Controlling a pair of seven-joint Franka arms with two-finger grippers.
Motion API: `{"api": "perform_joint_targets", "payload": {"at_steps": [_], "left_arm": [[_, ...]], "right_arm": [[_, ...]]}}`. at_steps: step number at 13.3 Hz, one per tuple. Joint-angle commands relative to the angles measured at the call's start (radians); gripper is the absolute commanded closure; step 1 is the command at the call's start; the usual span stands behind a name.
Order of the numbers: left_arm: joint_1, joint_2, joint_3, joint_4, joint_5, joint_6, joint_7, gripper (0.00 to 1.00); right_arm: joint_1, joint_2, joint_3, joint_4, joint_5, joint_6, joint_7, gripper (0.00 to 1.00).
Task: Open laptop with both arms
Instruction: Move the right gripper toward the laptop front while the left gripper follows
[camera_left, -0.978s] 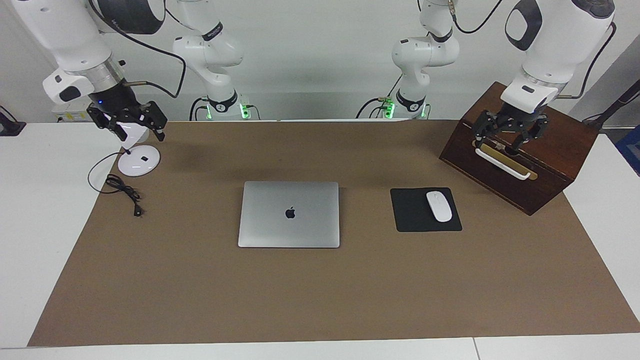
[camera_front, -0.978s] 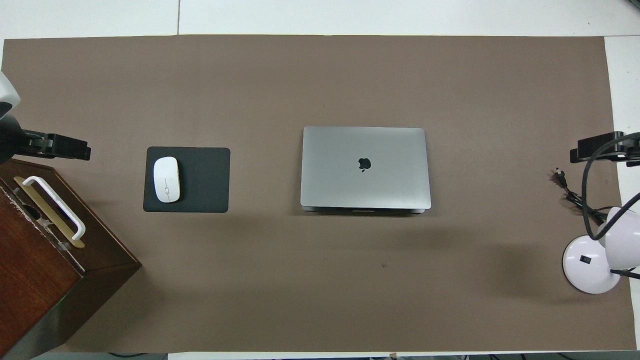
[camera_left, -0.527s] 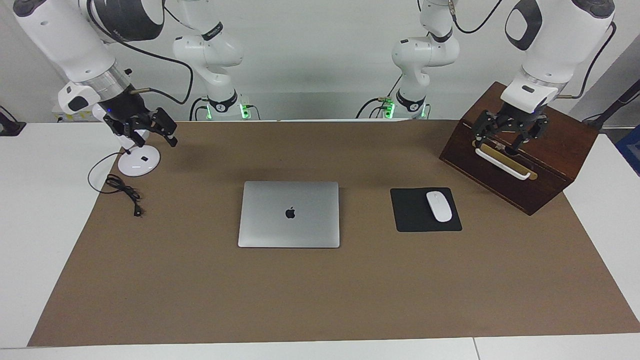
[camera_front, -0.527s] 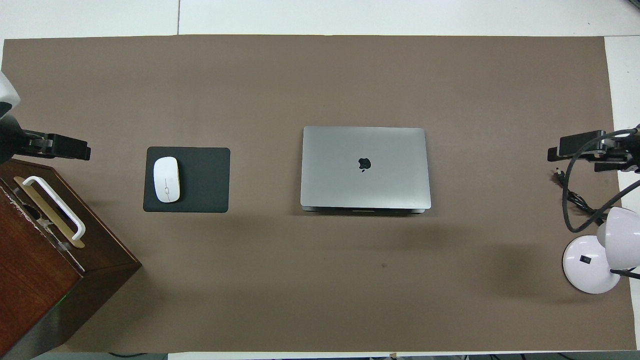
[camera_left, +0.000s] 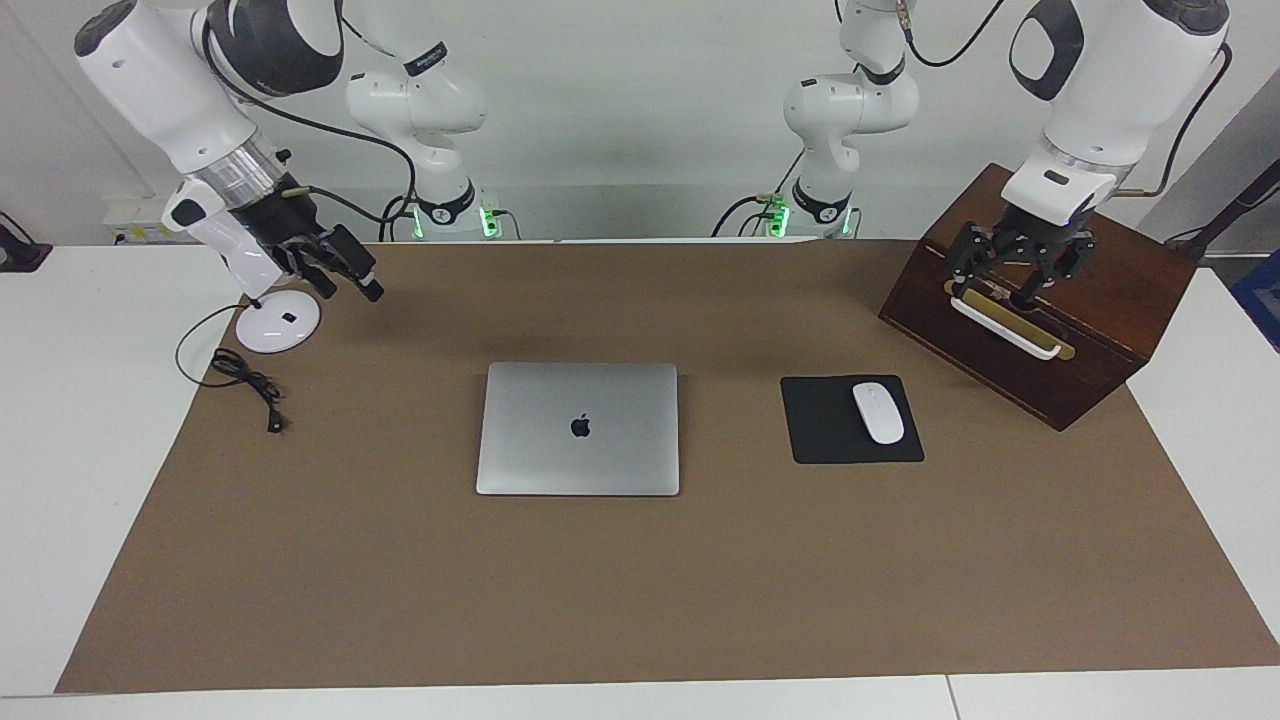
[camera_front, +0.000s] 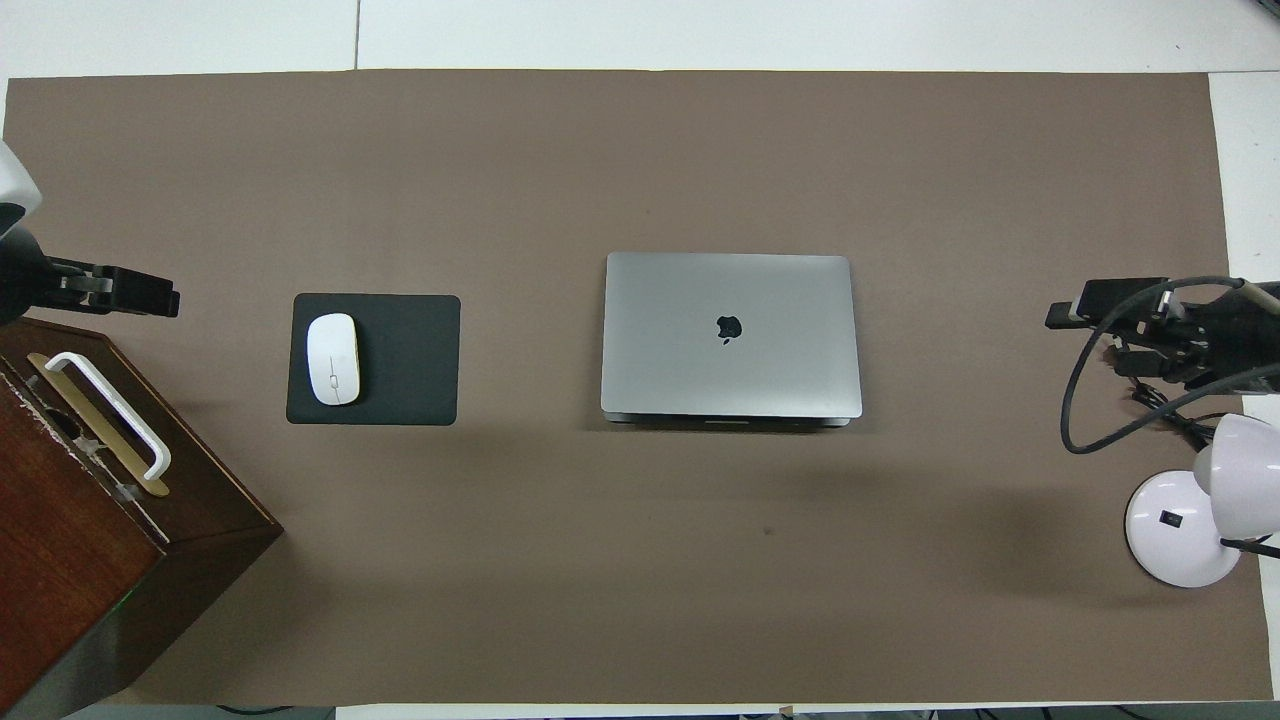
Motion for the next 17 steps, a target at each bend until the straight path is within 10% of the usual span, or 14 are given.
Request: {"api": "perform_joint_targets", "payload": {"at_steps": [1,11,12,14,15,17], "left_arm": [[-0.131,-0.003,0.008,-0.034,0.019,0.245,0.156,0.0],[-0.201,-0.039,0.001,-0.09,0.016,0.165,0.138,0.0],[-0.192,-0.039,0.001,-0.091,0.016,0.171,0.132,0.13],[-0.179,-0.039,0.008,-0.092,0.016,0.17,0.121,0.81],[-0.154,-0.039,0.008,-0.094,0.016,0.161,0.121,1.0],[-0.126,-0.068,0.007,-0.161,0.007,0.188,0.083,1.0]], "right_arm": [[0.05,-0.083,0.007,-0.127,0.069,0.119,0.154,0.0],[0.423,-0.195,0.009,-0.455,0.132,0.636,0.719,0.0],[0.44,-0.195,0.009,-0.469,0.132,0.659,0.739,0.0],[0.475,-0.19,0.009,-0.522,0.133,0.749,0.765,0.0],[0.49,-0.186,0.009,-0.535,0.133,0.775,0.768,0.0],[0.492,-0.184,0.009,-0.549,0.135,0.786,0.768,0.0]]}}
